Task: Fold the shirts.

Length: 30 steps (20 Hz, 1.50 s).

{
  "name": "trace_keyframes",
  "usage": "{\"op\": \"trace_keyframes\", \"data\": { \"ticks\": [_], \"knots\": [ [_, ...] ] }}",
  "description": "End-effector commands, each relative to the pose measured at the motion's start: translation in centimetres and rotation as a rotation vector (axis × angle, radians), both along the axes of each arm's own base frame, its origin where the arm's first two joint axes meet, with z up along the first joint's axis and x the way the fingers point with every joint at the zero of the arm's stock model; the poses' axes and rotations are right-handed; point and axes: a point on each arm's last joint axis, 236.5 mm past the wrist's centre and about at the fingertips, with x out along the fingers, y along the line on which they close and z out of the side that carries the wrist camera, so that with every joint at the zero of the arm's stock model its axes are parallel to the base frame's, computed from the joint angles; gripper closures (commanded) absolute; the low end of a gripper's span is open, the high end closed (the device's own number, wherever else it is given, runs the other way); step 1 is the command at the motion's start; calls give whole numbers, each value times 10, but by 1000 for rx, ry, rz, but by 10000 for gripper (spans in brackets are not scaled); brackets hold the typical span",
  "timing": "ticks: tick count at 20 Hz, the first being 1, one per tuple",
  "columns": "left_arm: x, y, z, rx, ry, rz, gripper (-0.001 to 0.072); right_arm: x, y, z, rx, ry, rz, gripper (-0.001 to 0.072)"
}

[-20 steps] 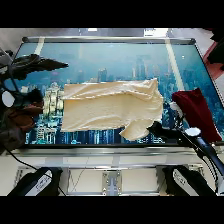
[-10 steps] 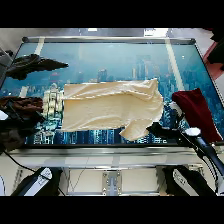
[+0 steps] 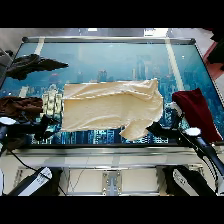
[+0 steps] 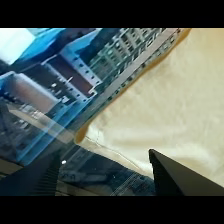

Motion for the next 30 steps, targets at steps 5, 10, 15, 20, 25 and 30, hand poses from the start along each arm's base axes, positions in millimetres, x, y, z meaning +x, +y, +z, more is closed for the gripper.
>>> {"op": "trace_keyframes", "data": {
  "ticks": [5,10,15,20,25,30],
  "knots": [
    [-3,-10,-13,-60,34,5,85,4,2,4,26,-6,-22,686],
    [15,-26,-17,-64,-9,-7,162,11,2,8,47,-18,-55,686],
    [9,-45,-36,-77,52,-68,164,14,4,12,71,-22,-72,686],
    [34,-37,-28,-53,-34,-38,696,14,6,16,90,-24,-77,687],
    [75,-46,42,-67,-257,-216,697,29,10,79,38,-198,54,689],
    [55,-49,84,11,-331,-364,696,21,-15,140,-185,-272,130,689]
  ]
}}
